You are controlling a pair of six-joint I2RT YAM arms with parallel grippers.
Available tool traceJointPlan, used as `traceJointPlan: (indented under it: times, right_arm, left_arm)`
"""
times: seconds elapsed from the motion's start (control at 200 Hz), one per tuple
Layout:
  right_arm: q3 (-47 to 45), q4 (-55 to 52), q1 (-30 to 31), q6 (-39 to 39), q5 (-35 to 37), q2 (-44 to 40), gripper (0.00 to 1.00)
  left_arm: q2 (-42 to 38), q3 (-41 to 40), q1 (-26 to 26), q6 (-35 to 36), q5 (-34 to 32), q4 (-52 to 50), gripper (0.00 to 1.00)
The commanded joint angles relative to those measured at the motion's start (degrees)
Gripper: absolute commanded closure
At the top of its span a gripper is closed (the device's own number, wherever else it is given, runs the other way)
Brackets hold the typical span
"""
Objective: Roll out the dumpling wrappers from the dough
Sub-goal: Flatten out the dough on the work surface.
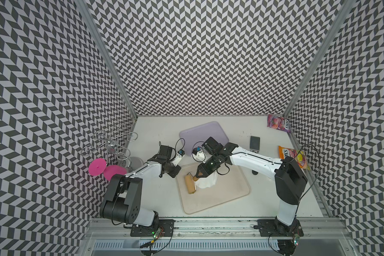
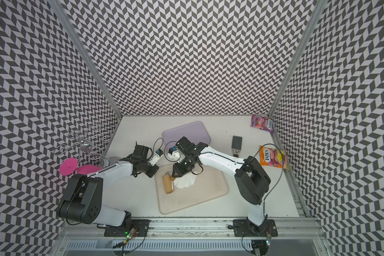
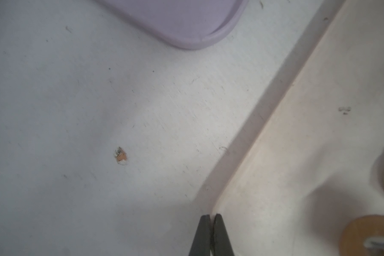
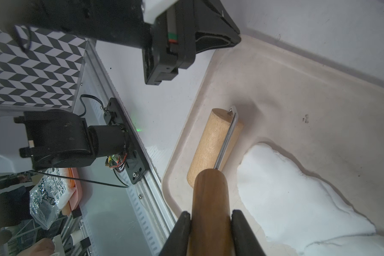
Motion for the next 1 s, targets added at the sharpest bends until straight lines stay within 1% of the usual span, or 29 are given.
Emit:
traceJointPlan:
  times: [0.0, 0.08, 0.135, 0.295, 0.406, 0.781, 0.997]
  right_arm:
    - [1.82, 1.07, -0.55, -1.28, -3.93, -7.06, 1.0]
    - [0.21, 0.74, -2.16, -0.48, -3.34, -10.23, 1.0]
    - [-1.55, 0.24, -3.46, 0.14, -1.62, -12.13, 1.0]
    - [-4.09, -4.79, -6.05, -0.65, 8.16, -13.99, 1.0]
    - [-4.51, -6.92, -6.34, -1.49, 12.22, -13.35, 1.0]
    - [-4.96, -9.76, -5.62, -2.43, 18.03, -6.98, 1.0]
    - [-7.71, -8.52, -4.51, -1.97, 17.91, -4.63, 1.0]
  left_arm:
    - [0.51, -0.82, -0.14, -0.03, 0.03, -0.67, 1.0]
    - [0.35, -0.83, -0.14, -0.03, 0.02, -0.68, 1.0]
    - [0.16, -0.72, -0.14, -0.03, 0.11, -0.67, 1.0]
    - [0.12, -0.7, -0.14, -0.02, 0.19, -0.67, 1.0]
    - [0.13, -0.65, -0.18, -0.03, 0.21, -0.67, 1.0]
    - [0.26, -0.36, -0.16, -0.02, 0.15, -0.84, 1.0]
    - [0.43, -0.41, -0.19, -0.02, 0.15, -0.75, 1.0]
